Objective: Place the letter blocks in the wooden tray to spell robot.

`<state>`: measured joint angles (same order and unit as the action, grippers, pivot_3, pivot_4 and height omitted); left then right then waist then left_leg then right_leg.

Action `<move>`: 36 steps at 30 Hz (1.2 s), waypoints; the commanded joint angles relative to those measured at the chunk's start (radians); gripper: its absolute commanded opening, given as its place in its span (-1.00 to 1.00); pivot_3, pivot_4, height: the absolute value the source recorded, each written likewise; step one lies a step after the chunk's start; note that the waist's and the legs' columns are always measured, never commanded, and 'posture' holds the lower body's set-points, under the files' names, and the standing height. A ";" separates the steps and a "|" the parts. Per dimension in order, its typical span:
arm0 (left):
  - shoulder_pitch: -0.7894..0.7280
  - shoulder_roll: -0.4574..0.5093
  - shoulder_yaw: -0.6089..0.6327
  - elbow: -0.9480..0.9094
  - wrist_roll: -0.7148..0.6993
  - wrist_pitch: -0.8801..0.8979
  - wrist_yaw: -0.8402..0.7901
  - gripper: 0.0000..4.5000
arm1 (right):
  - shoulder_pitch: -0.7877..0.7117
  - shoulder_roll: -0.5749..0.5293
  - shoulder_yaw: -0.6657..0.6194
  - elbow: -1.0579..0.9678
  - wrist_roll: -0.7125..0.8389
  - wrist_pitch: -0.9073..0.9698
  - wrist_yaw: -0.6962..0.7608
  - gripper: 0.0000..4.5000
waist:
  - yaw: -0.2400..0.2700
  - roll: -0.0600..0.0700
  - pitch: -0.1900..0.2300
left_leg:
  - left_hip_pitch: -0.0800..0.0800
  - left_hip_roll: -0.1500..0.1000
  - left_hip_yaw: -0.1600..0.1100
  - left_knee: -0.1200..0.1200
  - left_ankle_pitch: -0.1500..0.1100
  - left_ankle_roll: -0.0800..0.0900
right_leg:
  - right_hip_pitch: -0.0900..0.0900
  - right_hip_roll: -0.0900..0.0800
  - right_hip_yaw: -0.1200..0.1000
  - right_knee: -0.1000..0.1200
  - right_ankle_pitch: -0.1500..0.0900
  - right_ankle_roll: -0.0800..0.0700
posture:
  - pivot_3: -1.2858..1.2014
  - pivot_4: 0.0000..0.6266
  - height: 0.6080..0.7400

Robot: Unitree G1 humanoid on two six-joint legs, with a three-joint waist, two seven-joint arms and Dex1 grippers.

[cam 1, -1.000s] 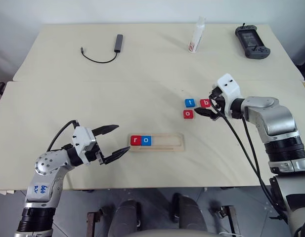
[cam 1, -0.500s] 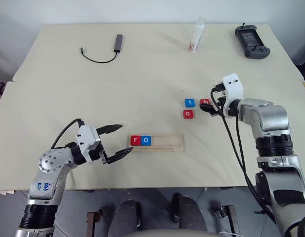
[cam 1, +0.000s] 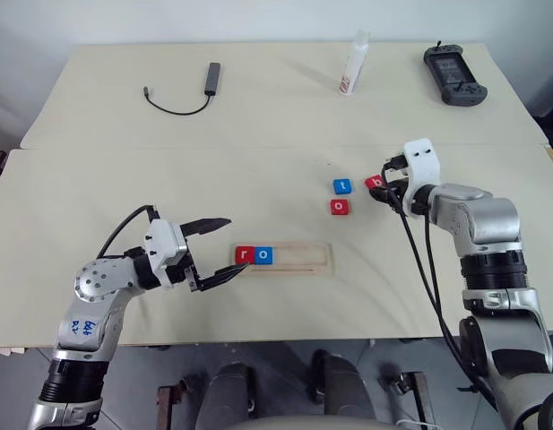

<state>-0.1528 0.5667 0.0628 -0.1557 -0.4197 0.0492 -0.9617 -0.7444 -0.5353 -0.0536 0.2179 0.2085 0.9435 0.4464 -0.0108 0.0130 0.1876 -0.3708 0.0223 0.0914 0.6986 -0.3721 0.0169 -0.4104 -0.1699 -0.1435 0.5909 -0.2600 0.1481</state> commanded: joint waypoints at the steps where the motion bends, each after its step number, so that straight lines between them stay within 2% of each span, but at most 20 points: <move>1: -0.025 -0.009 -0.026 0.003 0.007 -0.019 -0.022 1.00 | 0.072 -0.050 -0.081 -0.220 0.041 0.106 -0.008 -0.35 | 0.000 0.000 0.000 | 0.000 0.000 0.000 0.000 0.000 0.000 | 0.000 0.000 0.000 0.000 0.000 0.000 | 0.03 -0.52 1.00; 5: -0.057 -0.022 -0.072 0.041 0.019 -0.039 -0.060 1.00 | 0.242 -0.060 -0.206 -0.534 0.079 0.312 -0.051 -0.35 | 0.015 0.000 0.000 | -0.001 0.000 -0.001 0.000 0.000 0.000 | 0.000 0.000 -0.001 0.000 0.000 0.000 | 0.03 -0.52 1.00; 9: -0.103 -0.050 -0.118 0.111 0.032 -0.071 -0.114 1.00 | 0.418 0.047 -0.343 -0.880 0.092 0.549 -0.112 -0.35 | 0.016 0.000 0.000 | 0.000 0.000 0.000 0.000 0.000 -0.001 | 0.000 0.001 0.000 0.000 0.000 0.000 | 0.03 -0.52 1.00; 13: -0.135 -0.067 -0.144 0.158 0.027 -0.086 -0.165 1.00 | 0.521 0.146 -0.377 -1.083 0.076 0.661 -0.150 -0.35 | 0.008 0.000 -0.001 | 0.001 0.001 0.002 0.000 0.000 -0.001 | -0.001 0.001 0.003 0.000 0.000 0.000 | 0.03 -0.52 1.00; 16: -0.164 -0.073 -0.156 0.195 0.027 -0.094 -0.200 1.00 | 0.586 0.202 -0.373 -1.142 0.059 0.671 -0.187 -0.35 | 0.008 0.000 -0.001 | 0.002 0.001 0.002 0.000 0.000 -0.001 | -0.001 0.002 0.004 0.001 0.000 0.000 | 0.03 -0.52 1.00; 21: -0.195 -0.078 -0.158 0.220 0.029 -0.095 -0.226 1.00 | 0.593 0.225 -0.371 -1.141 0.082 0.671 -0.181 0.42 | 0.008 0.000 -0.001 | 0.002 0.001 0.002 0.001 0.000 -0.001 | -0.001 0.002 0.006 0.001 0.000 0.000 | 0.03 -0.52 1.00; 23: -0.195 -0.076 -0.153 0.219 0.027 -0.094 -0.229 1.00 | 0.596 0.156 -0.364 -1.134 0.123 0.671 -0.123 0.73 | 0.008 0.001 -0.001 | 0.002 0.001 0.002 0.000 0.000 -0.001 | -0.001 0.003 0.006 0.001 0.000 0.000 | 0.03 -0.52 1.00; 25: -0.187 -0.070 -0.143 0.207 0.025 -0.092 -0.225 1.00 | 0.608 -0.012 -0.379 -1.089 0.180 0.604 0.009 0.99 | 0.009 0.001 -0.001 | 0.002 0.001 0.002 0.000 -0.001 -0.001 | -0.001 0.003 0.006 0.000 0.000 0.000 | 0.03 -0.52 1.00; 26: -0.184 -0.068 -0.139 0.204 0.024 -0.092 -0.225 1.00 | 0.614 -0.062 -0.384 -1.073 0.198 0.577 0.046 0.99 | 0.010 0.001 -0.001 | 0.001 0.000 0.002 0.001 -0.001 0.000 | -0.001 0.002 0.007 0.000 0.000 0.001 | 0.03 -0.52 1.00; 28: -0.175 -0.064 -0.133 0.192 0.023 -0.091 -0.218 1.00 | 0.680 -0.232 -0.375 -0.997 0.210 0.372 0.213 0.99 | 0.012 0.000 -0.001 | 0.001 -0.001 0.001 0.001 -0.001 0.001 | -0.001 0.002 0.008 -0.001 0.000 0.001 | 0.03 -0.52 1.00; 31: -0.155 -0.056 -0.119 0.160 0.026 -0.091 -0.201 1.00 | 0.776 -0.451 -0.315 -0.761 0.153 -0.107 0.553 0.99 | 0.009 -0.002 -0.001 | 0.002 -0.001 0.002 0.000 -0.001 0.001 | 0.000 0.003 0.008 -0.002 0.000 0.001 | 0.03 -0.52 1.00; 33: -0.142 -0.049 -0.110 0.141 0.025 -0.090 -0.189 1.00 | 0.774 -0.512 -0.259 -0.614 0.123 -0.338 0.683 0.99 | 0.006 -0.004 -0.001 | 0.003 -0.001 0.003 -0.001 -0.001 0.001 | 0.001 0.003 0.009 -0.003 0.001 0.002 | 0.03 -0.52 1.00; 36: -0.120 -0.038 -0.104 0.113 0.023 -0.086 -0.180 1.00 | 0.704 -0.533 -0.169 -0.440 0.084 -0.541 0.767 0.99 | 0.005 -0.006 0.000 | 0.004 0.000 0.004 0.000 -0.001 0.001 | 0.001 0.003 0.009 -0.002 0.001 0.002 | 0.03 -0.52 1.00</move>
<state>-0.2859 0.5166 -0.0562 0.0042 -0.3877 -0.0324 -1.1488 -0.0135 -1.0525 -0.2507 -0.2829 0.3152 0.5236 1.1583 -0.0058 0.0073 0.1872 -0.3668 0.0220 0.0952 0.6994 -0.3735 0.0181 -0.4091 -0.1673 -0.1345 0.5894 -0.2588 0.1503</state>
